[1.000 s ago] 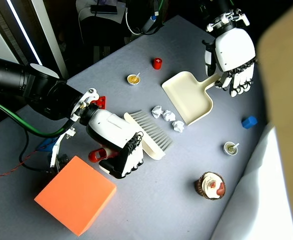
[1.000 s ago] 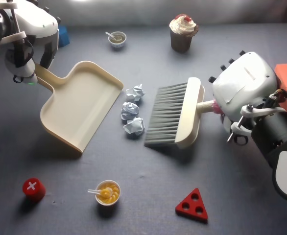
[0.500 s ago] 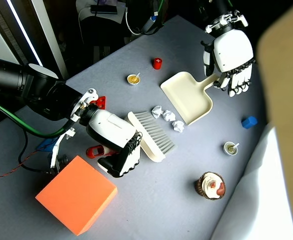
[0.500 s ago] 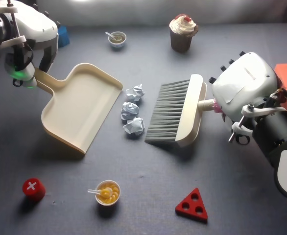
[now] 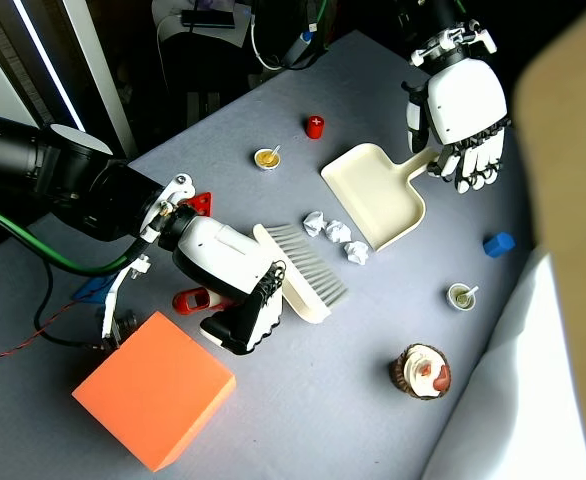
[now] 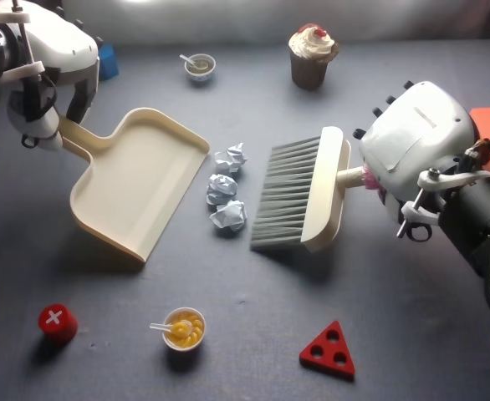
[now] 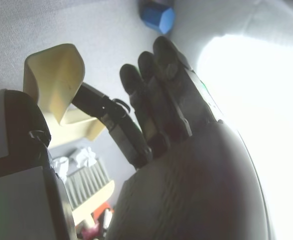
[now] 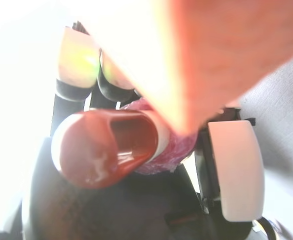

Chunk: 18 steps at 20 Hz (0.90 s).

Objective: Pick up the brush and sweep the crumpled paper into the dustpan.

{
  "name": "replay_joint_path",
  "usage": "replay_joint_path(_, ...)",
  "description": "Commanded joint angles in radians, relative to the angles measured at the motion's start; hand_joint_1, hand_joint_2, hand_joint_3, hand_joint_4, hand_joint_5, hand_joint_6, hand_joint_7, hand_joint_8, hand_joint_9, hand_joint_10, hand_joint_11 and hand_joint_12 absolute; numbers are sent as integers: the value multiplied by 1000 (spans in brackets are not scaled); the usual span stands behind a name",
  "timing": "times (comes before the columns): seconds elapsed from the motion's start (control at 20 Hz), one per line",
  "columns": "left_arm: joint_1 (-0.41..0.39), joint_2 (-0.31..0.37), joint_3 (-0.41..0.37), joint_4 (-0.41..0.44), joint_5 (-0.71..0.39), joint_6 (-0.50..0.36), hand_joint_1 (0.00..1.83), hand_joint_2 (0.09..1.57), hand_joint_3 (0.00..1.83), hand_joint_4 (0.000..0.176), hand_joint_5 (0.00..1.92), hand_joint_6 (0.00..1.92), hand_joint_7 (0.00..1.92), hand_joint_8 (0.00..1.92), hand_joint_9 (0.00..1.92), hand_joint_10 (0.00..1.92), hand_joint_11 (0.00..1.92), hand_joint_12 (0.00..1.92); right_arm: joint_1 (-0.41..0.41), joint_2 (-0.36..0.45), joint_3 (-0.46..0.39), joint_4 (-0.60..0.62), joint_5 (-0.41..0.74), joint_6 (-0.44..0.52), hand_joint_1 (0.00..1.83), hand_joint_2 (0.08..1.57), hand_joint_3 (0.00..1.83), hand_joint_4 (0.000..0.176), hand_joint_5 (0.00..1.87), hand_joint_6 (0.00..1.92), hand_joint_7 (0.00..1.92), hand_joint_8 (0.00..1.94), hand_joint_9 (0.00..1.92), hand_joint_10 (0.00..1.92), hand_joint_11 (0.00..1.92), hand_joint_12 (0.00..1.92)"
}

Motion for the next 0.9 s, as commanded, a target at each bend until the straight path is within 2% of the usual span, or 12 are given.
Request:
replay_joint_path(0.0, -5, 13, 0, 29, -28, 7, 1153, 1061, 0, 0, 1107, 764, 661, 2, 561, 3, 519, 10, 19, 17, -1, -89, -67, -1, 642, 1381, 2, 83, 1050, 1921, 1262, 1941, 1330, 1921, 1406, 1921)
replay_joint_path(0.25, -7, 13, -1, 29, -28, 7, 1162, 1056, 0, 0, 1118, 745, 657, 2, 550, 1, 528, 12, 47, 36, 7, -184, -18, 6, 639, 1399, 1, 84, 1020, 1921, 1236, 1941, 1314, 1921, 1387, 1921)
replay_joint_path(0.55, -10, 13, -1, 29, -27, 8, 1158, 1056, 1, 0, 1118, 745, 653, 1, 563, 1, 525, 11, 73, 55, 23, -299, 38, 4, 728, 1332, 0, 74, 1023, 1921, 1240, 1941, 1330, 1921, 1406, 1921)
replay_joint_path(0.85, -12, 13, -5, 29, -27, 9, 1152, 1066, 1, 0, 1096, 783, 667, 2, 577, 2, 550, 20, 96, 60, 35, -300, 71, -110, 690, 1354, 2, 69, 1047, 1921, 1261, 1941, 1358, 1921, 1423, 1921)
